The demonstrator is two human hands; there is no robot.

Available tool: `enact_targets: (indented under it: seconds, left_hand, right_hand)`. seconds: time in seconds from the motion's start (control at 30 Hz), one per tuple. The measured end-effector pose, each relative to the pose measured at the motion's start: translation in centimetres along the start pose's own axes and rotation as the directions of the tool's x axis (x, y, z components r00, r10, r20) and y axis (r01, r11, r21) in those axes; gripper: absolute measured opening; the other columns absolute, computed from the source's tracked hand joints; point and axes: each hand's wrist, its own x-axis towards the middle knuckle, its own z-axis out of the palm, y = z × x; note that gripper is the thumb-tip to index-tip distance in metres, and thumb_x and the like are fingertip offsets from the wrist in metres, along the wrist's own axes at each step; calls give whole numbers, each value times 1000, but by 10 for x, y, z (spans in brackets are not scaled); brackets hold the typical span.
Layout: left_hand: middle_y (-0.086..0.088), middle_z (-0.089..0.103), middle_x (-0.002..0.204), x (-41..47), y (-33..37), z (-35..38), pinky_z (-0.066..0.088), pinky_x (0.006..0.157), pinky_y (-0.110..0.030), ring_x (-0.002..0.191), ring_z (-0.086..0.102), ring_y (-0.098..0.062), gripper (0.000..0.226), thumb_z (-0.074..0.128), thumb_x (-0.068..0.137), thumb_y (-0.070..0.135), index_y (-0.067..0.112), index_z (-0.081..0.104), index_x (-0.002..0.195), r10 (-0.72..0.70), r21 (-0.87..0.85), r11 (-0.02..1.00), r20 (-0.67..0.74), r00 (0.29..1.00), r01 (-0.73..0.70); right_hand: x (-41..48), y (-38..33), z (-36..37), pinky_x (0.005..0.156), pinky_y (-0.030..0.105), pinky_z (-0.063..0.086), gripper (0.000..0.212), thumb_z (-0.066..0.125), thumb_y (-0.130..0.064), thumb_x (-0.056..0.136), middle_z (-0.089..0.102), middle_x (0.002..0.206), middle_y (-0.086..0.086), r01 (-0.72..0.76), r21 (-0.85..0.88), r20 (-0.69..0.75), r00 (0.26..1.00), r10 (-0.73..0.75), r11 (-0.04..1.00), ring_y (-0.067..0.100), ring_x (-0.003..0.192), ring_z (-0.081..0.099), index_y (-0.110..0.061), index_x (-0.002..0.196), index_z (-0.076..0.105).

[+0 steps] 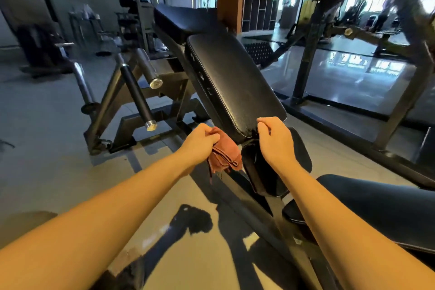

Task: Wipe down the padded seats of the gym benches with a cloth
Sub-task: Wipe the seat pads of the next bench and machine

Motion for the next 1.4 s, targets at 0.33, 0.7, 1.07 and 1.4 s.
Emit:
enact_targets:
  seconds: [0.33,0.7,1.07,1.4]
  left_hand:
    - [-5,77,91,89,1,-21,58,82,-32,92,73,-20,16,83,83,21,14,79,97,-25,-126,991,100,995,38]
    - [-1,72,102,153,-1,-39,58,82,-34,99,68,-16,16,75,90,25,21,71,104,68,-386,895,-377,924,-223]
    - [8,69,93,113,-12,0,45,71,-10,88,64,-3,4,67,96,19,20,67,99,195,-313,906,-290,937,-286]
    - [10,57,94,105,5,36,44,57,-11,80,57,8,8,41,109,27,20,44,105,2,-439,875,-417,909,-203]
  right_hand:
    - [77,-10,37,93,28,42,26,49,-24,105,61,120,-5,277,-185,73,961,-268,943,11,112,53,-18,124,67]
    - [76,10,76,96,37,43,25,56,-26,96,60,119,-7,295,-130,-157,937,-313,947,12,111,52,-18,118,63]
    - [81,9,81,118,31,28,48,40,-38,104,50,150,-2,231,-182,-131,958,-256,956,12,141,40,-17,145,53]
    - [81,10,84,117,31,29,45,42,-35,104,53,147,-1,237,-194,-151,952,-267,952,12,139,42,-16,142,57]
